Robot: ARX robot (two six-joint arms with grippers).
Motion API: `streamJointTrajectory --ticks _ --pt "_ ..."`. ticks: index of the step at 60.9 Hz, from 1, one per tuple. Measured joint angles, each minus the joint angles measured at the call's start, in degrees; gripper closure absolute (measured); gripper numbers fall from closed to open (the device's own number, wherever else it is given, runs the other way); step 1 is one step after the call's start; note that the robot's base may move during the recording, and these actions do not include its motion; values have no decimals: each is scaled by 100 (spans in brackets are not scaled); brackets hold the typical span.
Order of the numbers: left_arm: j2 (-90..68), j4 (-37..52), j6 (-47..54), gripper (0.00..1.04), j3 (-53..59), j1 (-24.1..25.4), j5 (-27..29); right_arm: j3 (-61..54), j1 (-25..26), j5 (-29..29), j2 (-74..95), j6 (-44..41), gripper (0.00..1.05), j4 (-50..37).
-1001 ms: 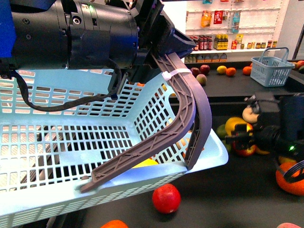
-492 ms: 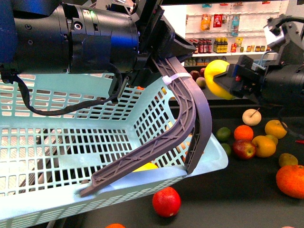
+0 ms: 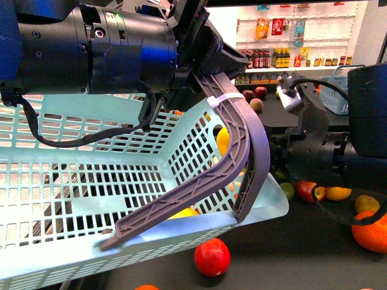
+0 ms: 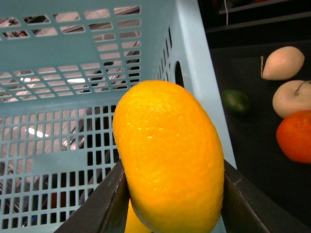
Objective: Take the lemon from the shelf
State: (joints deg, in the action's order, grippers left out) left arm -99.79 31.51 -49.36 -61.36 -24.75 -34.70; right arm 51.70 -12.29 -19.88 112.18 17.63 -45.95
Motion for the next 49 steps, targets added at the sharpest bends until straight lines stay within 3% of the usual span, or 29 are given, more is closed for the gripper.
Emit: streamJointTrajectory --ticks 7,10,22,27,41,49 --pt "0 0 11 99 0 0 4 -39 -70 -35 52 -101 60 2" --pt "0 0 9 99 0 0 2 -48 -90 -55 52 -129 49 -13" --pt "0 0 11 99 0 0 13 -59 -61 -31 48 -216 22 -166" --pt "-31 -2 13 99 0 0 26 -96 -70 238 -74 -525 7 -155" --pt "-39 -2 7 99 0 0 9 -562 162 970 -1252 -868 7 411" --pt "-39 -2 4 99 0 0 7 -1394 444 1191 -2874 -1143 7 1088"
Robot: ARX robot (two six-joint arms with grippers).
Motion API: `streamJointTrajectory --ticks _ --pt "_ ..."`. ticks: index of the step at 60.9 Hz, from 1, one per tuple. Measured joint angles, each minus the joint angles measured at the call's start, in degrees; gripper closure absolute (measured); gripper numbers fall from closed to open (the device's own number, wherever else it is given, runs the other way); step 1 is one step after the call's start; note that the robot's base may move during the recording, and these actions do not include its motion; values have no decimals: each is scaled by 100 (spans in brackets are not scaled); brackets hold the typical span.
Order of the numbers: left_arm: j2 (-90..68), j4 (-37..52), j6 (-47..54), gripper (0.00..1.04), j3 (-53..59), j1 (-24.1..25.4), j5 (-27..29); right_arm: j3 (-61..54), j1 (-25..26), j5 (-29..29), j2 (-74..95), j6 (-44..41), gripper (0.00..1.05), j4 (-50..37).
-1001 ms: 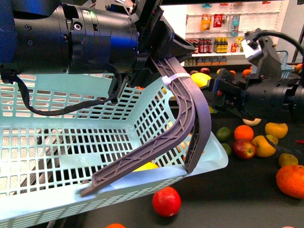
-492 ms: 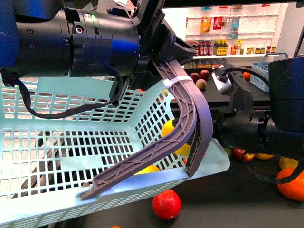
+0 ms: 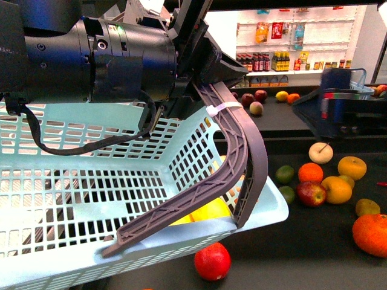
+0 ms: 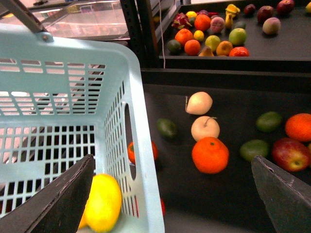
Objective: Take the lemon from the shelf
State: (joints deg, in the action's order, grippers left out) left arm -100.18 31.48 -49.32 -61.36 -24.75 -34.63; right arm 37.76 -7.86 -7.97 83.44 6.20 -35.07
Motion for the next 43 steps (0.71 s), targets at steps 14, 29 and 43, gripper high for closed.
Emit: streamJointTrajectory --ticks 14,29,43 --pt "0 0 -2 99 0 0 -11 -1110 385 -151 -2315 -306 10 1255" --pt "0 0 7 99 0 2 13 -2618 776 782 -5681 -544 49 2511" --pt "0 0 2 99 0 0 -9 -3412 780 796 -8039 -586 85 3517"
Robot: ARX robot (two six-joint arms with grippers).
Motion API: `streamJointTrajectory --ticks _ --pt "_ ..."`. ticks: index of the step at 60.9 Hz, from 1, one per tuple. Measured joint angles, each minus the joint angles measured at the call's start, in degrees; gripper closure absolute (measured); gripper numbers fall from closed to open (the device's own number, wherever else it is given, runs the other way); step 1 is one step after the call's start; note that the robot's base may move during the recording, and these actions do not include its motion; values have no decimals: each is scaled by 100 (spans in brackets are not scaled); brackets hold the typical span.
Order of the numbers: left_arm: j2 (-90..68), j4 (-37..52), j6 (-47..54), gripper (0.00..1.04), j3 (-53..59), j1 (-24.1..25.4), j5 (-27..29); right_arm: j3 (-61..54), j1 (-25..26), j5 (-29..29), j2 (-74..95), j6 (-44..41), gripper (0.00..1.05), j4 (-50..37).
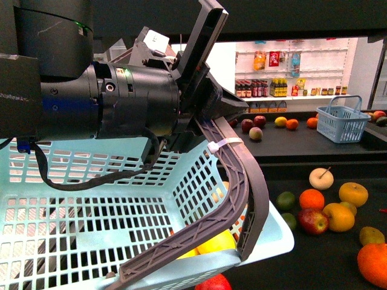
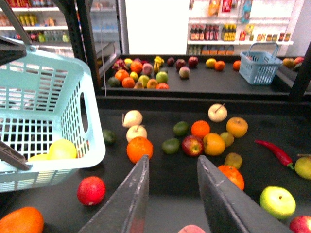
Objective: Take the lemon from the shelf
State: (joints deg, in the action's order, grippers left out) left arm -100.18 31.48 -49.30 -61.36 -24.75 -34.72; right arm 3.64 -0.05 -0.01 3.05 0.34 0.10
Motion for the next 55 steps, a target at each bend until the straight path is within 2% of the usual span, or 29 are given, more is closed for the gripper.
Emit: streamJointTrajectory --ticks 5,26,27,31,52,55 --pt "0 0 -7 99 0 0 11 -275 0 13 -210 -7 102 15" --pt "-2 0 0 99 0 0 11 -275 0 -13 -269 -24 101 -2" --pt "0 0 0 99 0 0 4 -275 0 -13 -269 -20 100 -2" --pt "0 0 -2 99 0 0 -4 -275 0 -13 -269 -20 82 -2" --pt "0 0 -2 99 0 0 2 -275 0 -13 -269 -20 27 -2" --pt "0 0 0 99 0 0 2 -275 0 -13 -269 -20 15 -2"
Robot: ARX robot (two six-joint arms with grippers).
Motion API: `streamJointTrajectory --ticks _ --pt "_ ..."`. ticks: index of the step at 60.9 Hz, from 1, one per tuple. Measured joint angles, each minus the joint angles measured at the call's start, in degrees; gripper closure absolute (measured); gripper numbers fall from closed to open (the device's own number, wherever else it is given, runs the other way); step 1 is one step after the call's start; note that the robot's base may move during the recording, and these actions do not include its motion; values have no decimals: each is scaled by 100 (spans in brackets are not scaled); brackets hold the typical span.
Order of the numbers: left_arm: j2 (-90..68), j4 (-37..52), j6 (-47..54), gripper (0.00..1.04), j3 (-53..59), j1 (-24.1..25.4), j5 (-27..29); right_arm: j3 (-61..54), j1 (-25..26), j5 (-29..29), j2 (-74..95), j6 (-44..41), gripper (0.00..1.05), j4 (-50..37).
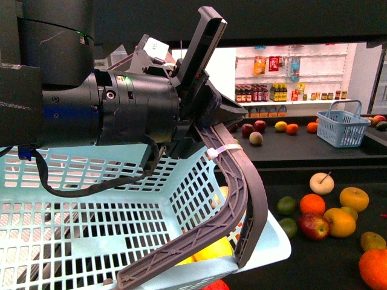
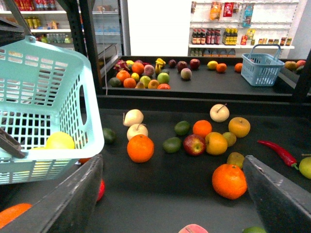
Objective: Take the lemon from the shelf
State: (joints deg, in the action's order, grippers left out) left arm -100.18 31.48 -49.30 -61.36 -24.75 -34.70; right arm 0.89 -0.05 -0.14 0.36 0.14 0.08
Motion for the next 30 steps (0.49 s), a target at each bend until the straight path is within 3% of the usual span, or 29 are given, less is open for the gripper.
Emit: streamJointTrajectory --ticks 4,7,16,30 --pt "0 0 -2 99 0 0 -2 0 0 0 0 2 6 0" --pt "0 0 -2 99 0 0 -2 0 0 0 0 0 7 0" --pt "-15 444 -695 99 0 -20 1073 0 0 -2 0 0 7 0" --pt "-140 1272 -1665 99 -127 542 1840 0 0 0 -2 0 7 0"
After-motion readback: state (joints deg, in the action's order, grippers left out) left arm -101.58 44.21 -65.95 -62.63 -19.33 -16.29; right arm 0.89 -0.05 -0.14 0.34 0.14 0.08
